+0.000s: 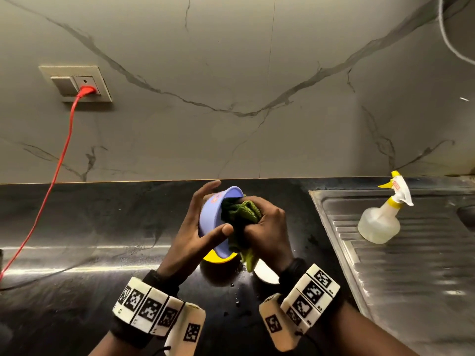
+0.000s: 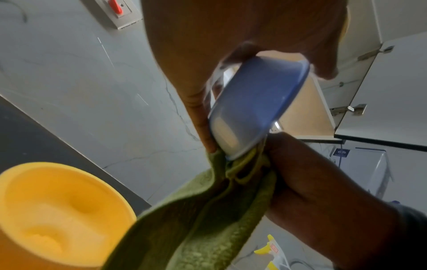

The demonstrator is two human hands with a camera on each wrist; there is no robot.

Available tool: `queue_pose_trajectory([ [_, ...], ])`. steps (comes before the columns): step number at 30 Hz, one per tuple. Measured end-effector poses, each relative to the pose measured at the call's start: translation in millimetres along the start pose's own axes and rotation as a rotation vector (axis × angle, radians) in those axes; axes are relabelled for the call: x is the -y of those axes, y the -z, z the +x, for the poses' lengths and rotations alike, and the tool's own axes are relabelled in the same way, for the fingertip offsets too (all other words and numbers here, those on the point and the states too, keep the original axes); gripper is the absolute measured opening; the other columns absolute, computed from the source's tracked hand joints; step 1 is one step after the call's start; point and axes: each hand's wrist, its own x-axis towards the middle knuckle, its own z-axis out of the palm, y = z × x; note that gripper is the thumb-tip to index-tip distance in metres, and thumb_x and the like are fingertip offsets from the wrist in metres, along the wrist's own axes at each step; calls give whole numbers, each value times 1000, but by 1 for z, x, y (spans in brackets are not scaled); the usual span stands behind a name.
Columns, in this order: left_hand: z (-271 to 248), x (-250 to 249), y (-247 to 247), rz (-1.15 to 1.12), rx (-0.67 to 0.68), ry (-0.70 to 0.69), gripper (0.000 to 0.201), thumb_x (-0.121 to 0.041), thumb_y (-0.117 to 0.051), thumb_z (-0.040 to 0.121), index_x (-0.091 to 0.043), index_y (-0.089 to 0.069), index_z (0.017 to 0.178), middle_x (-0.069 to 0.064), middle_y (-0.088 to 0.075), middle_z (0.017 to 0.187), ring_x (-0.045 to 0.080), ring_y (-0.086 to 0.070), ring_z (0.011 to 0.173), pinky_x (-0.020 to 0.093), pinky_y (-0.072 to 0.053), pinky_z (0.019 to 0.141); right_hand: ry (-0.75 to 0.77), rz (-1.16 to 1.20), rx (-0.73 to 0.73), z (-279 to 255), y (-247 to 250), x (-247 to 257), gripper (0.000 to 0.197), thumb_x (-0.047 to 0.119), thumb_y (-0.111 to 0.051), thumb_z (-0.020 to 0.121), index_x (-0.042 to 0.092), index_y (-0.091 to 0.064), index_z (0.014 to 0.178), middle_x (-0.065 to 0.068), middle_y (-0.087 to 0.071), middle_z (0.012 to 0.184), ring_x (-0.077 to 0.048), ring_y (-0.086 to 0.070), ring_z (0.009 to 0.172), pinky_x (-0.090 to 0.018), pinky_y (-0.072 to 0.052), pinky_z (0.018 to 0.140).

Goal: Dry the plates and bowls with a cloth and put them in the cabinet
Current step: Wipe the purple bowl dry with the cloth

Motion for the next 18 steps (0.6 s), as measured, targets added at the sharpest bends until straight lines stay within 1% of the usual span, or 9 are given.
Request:
queue_pose_trajectory([
  [1,-1,1,-2,8,-25,-25,96,-68,-77,65,-25,-40,143,-10,-58,132,15,-61,120,23,-52,91,-29,9,6,-2,-3,-1,37,-4,-59,62,9,-74,92,0,-74,87,-16,-69,82,-37,-55,74],
  [3,-1,2,-5,26,-93,-65,88,-68,-75,67,-23,-47,137,-13,-59,131,14,-61,119,24,-52,93,-47,12,6,-7,-8,-2,38,-2,-61,63,11,-74,97,1,-74,91,-13,-69,86,-33,-56,78],
  [5,2,3,-4,11,-159,-83,72,-61,-73,71,-21,-56,127,-7,-64,125,14,-63,113,26,-52,91,-39,4,6,-13,-12,-2,41,1,-62,64,11,-74,102,1,-73,98,-10,-68,92,-27,-54,83],
  [7,6,6,0,-16,-203,-81,52,-48,-66,76,-21,-62,120,-3,-68,120,16,-64,110,30,-50,91,-28,8,25,-21,-13,-4,44,-3,-67,65,11,-74,106,0,-73,103,-9,-67,98,-27,-54,87],
  [9,7,9,2,-43,-216,-54,43,-44,-63,78,-24,-65,117,0,-69,117,20,-65,110,36,-50,93,-5,-4,21,-22,-11,-5,45,-2,-67,64,11,-74,106,0,-73,103,-9,-67,98,-28,-54,88],
  [11,6,12,2,-69,-185,-6,43,-44,-63,79,-24,-67,118,4,-69,119,25,-64,112,44,-50,96,55,-47,-8,-14,-6,-6,42,-2,-65,61,9,-75,101,-2,-73,101,-10,-67,96,-28,-53,86],
  [14,5,14,4,-75,-90,60,53,-42,-59,84,-9,-63,126,10,-66,127,31,-59,121,55,-43,107,188,-136,31,0,0,-5,37,-4,-74,67,7,-75,103,-8,-68,108,-15,-64,100,-25,-51,91],
  [16,7,12,7,-59,-54,87,53,-43,-55,87,-8,-63,125,9,-65,129,30,-58,124,56,-40,110,253,-181,68,1,1,-5,34,2,-78,72,8,-74,105,-9,-64,111,-15,-63,101,-21,-49,91],
  [18,9,10,9,-24,-49,92,49,-45,-53,88,-11,-66,121,8,-67,126,28,-59,121,55,-40,109,251,-175,64,-2,0,-9,34,4,-80,73,9,-73,106,-8,-60,113,-14,-62,99,-17,-47,90],
])
